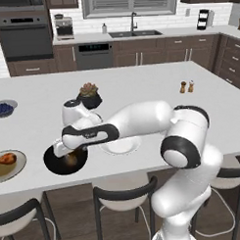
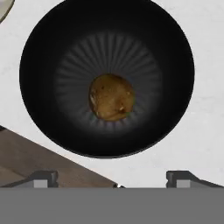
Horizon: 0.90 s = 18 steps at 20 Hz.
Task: Pick the chicken drumstick and mushroom from their plates and place them in the bowl. Then put the bowl in the fridge.
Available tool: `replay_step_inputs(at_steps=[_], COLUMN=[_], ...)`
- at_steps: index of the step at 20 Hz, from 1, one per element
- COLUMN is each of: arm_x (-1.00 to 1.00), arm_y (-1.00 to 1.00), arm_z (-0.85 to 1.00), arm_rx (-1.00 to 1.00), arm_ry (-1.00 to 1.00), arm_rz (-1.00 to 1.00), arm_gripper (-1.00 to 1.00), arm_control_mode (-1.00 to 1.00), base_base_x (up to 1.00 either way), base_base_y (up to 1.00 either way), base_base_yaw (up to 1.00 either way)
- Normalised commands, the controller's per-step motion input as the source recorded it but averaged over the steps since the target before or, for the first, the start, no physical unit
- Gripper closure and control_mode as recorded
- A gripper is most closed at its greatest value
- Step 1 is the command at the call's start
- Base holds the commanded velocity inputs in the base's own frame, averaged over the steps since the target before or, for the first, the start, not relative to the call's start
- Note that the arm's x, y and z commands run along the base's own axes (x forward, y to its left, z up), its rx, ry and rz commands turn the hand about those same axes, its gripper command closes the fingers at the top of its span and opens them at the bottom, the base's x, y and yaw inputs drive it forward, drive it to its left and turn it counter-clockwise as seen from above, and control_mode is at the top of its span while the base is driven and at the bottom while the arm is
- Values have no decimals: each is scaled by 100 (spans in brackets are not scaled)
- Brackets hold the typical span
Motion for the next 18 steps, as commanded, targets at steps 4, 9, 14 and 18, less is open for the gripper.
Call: replay_step_inputs(at_steps=[4, 9, 14, 18], arm_x=[-64, -41, -17, 4], arm_y=[-98, -100, -92, -83], arm_z=[51, 34, 34, 15], arm_rx=[9, 3, 0, 1], arm_ry=[0, -2, 0, 8], arm_rz=[-7, -12, -17, -12], arm_gripper=[-100, -100, -100, -100], arm_control_mode=[-100, -100, -100, -100], base_base_x=[0, 0, 0, 0], base_base_y=[0, 0, 0, 0], base_base_yaw=[0, 0, 0, 0])
